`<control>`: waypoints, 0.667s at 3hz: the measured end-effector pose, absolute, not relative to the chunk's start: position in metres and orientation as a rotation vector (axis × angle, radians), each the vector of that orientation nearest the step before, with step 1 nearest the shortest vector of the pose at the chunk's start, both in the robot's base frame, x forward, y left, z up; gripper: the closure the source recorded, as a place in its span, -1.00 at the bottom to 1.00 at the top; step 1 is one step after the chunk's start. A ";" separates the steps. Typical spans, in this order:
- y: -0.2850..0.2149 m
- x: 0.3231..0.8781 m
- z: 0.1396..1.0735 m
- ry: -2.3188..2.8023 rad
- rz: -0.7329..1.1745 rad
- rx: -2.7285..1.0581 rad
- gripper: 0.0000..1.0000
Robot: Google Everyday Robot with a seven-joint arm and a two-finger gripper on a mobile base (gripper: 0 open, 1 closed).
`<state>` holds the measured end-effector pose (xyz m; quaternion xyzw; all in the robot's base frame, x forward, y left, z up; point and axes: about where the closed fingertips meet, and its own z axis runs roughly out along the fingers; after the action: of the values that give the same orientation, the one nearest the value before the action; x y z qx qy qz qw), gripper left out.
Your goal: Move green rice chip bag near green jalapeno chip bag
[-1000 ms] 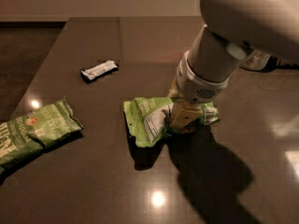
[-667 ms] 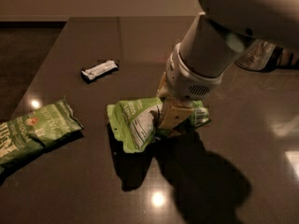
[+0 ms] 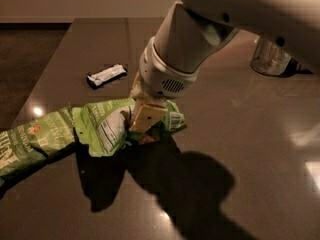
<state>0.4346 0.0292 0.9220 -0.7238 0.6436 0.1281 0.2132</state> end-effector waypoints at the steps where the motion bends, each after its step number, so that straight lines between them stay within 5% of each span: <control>1: 0.062 0.445 0.922 1.775 0.401 -1.978 0.65; 2: 0.090 0.454 0.923 1.763 0.418 -1.948 0.17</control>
Offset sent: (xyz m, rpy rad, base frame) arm 0.0331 0.0939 -0.0019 0.1135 0.0081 -0.0288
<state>0.4537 0.0900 0.9227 -0.7110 0.6438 0.1524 0.2383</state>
